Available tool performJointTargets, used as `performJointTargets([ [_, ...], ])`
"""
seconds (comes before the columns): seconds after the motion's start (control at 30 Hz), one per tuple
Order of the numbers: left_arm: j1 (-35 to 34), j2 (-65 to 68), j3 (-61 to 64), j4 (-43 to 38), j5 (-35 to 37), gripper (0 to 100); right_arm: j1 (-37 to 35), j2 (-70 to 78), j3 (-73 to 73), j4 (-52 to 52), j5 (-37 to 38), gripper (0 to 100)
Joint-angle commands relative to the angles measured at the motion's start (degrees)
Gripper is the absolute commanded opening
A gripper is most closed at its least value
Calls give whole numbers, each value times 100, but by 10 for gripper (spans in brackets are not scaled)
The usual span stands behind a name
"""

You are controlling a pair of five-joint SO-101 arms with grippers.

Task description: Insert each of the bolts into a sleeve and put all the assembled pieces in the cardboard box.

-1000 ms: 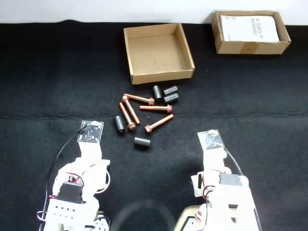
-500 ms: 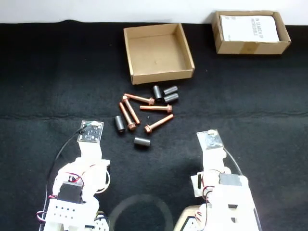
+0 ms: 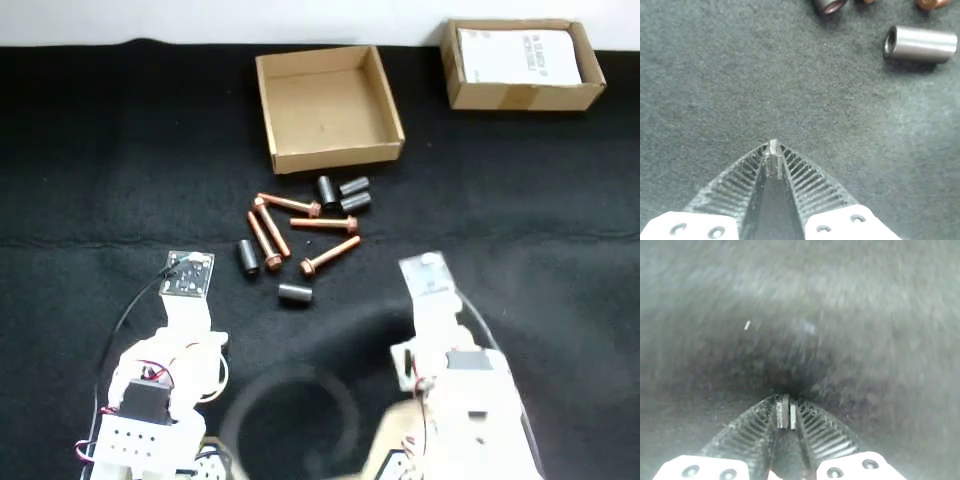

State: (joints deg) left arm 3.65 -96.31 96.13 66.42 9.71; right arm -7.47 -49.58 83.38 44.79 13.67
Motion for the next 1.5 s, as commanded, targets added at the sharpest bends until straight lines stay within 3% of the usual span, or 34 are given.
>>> performJointTargets([
  [0.0,13,-4,110,18,-9,9,-40,-66,-822,-312,-9,8],
  [0.23,13,-4,110,18,-9,9,-48,-75,-2158,4,0,8],
  [0.43,13,-4,110,18,-9,9,-822,-75,-3916,2492,-26,8],
  [0.6,13,-4,110,18,-9,9,-2255,-75,-4321,4673,-26,8],
  [0.67,31,-4,110,18,-9,9,-2290,-75,-4321,5007,-26,8],
  [1.1,-92,-4,66,26,-35,10,-1974,-75,-4884,4286,-44,8],
  [1.17,-418,-4,-40,18,-44,11,-1798,-75,-4892,4145,-360,8],
  [1.3,-1015,-4,-259,-316,-44,11,-1253,-75,-4884,3820,-1890,8],
  [1.47,-1279,57,-804,-448,-9,11,-971,-31,-4884,3688,-2084,8],
])
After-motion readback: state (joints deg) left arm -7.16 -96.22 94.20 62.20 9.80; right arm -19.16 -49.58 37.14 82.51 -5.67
